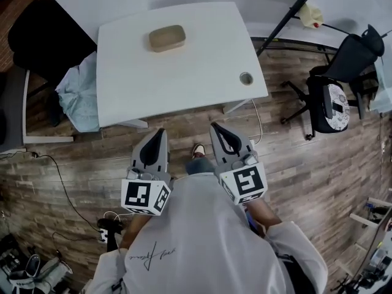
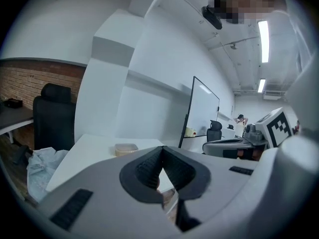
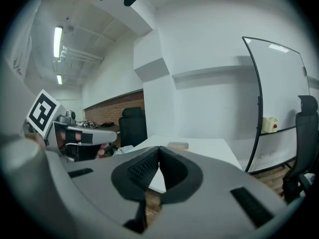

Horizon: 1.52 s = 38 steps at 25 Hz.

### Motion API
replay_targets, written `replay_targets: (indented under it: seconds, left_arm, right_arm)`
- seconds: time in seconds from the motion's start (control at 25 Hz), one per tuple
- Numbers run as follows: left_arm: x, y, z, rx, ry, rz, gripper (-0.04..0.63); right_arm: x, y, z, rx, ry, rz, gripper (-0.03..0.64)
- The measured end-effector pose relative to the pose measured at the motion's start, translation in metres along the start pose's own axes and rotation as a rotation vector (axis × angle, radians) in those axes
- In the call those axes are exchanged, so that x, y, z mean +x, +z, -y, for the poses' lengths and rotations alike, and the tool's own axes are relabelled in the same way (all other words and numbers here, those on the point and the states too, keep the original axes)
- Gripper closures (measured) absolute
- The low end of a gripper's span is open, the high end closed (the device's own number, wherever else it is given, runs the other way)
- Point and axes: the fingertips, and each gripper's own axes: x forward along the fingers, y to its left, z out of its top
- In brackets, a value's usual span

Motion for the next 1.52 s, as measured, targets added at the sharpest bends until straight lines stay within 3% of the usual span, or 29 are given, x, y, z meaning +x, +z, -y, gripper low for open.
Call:
replay_targets:
  seconds: [0.68,1.52]
  left_arm:
    - [0.046,-0.005,-0.014,-0.035,0.096,-0.02,0.588]
    - [0.125,0.041,-0.091,-0.044,0.059,-0.011,0.588]
  right_arm:
    - [0.039,-0.001,0.048,0.028,0.065,-0.025,0.606]
    - [0.142,0.029,0.07,0.023,0.059,-0.076,0.606]
